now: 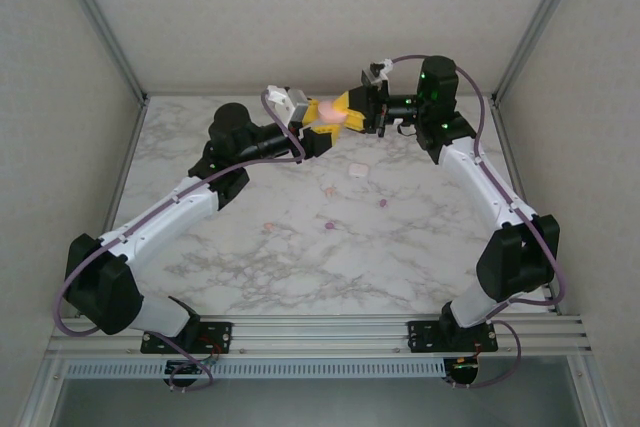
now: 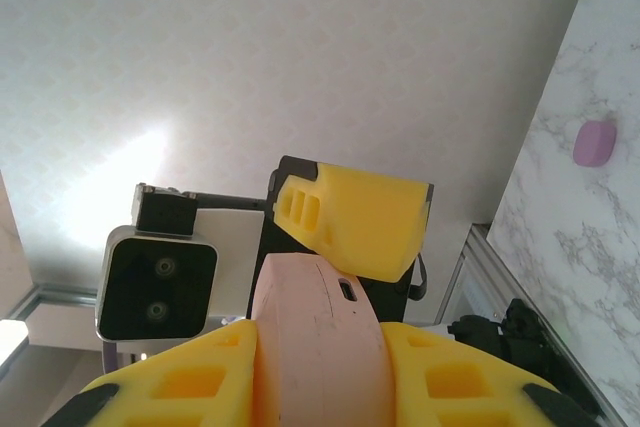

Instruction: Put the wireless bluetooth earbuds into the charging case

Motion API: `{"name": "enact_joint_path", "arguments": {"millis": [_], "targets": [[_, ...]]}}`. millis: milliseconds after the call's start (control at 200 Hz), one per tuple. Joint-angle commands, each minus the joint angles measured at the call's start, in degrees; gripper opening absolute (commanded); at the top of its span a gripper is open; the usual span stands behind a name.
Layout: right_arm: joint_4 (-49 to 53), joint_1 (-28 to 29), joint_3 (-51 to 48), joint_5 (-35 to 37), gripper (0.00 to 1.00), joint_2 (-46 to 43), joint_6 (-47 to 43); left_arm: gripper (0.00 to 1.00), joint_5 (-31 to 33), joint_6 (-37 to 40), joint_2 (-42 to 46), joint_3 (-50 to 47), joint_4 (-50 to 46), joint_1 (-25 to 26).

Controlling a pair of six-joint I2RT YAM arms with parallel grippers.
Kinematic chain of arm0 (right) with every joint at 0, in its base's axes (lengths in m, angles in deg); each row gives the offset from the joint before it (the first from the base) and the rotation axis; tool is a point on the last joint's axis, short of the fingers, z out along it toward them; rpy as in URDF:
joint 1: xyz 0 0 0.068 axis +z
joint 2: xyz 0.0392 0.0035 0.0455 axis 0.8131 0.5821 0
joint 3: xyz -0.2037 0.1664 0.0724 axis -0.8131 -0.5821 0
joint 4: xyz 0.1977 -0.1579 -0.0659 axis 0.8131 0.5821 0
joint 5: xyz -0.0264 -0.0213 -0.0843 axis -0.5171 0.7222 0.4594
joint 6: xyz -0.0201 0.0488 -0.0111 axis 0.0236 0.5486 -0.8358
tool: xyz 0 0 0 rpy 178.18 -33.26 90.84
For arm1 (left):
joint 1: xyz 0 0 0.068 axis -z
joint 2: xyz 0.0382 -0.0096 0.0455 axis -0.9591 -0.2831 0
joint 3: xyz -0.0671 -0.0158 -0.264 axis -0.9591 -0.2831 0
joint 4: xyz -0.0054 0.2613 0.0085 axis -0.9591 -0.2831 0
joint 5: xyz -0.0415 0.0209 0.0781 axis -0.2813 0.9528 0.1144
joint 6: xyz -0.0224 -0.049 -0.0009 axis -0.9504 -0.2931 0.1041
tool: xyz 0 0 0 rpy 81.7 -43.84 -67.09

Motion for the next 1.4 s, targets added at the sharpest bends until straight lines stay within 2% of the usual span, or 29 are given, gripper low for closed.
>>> {"name": "enact_joint_path", "arguments": {"millis": [0, 285, 530, 630, 1035, 1285, 1395], "targets": [[-2.3, -0.4, -1.0, 0.9, 0.09, -1.7, 0.6, 0.53, -2.6, -0.8, -0.2, 2.1, 1.0, -0.2], [-2.4, -0.4, -1.6, 0.9, 0.09, -1.6, 0.3, 0.5, -3.2, -1.4, -0.3, 2.5, 1.6, -0.2], [-2.4, -0.3, -1.5, 0.8, 0.09, -1.3, 0.3, 0.55, -3.4, -1.6, -0.6, 2.7, 1.8, -0.2], [-2.3, -0.4, -1.4, 0.8, 0.09, -1.2, 0.2, 0.52, -3.6, -1.3, -0.6, 2.8, 1.4, -0.2], [-1.9, -0.3, -1.6, 0.5, 0.09, -1.1, -0.4, 0.54, -3.7, -1.7, -0.7, 3.0, 1.6, -0.1], [-2.0, -0.4, -1.4, 0.7, 0.1, -1.3, -0.2, 0.41, -4.0, -1.0, -0.8, 3.0, 0.6, -0.1], [-1.7, -0.4, -1.4, 1.1, 0.17, -1.5, -0.4, 0.34, -3.7, -0.3, -0.7, 3.0, -0.2, -0.1]]}}
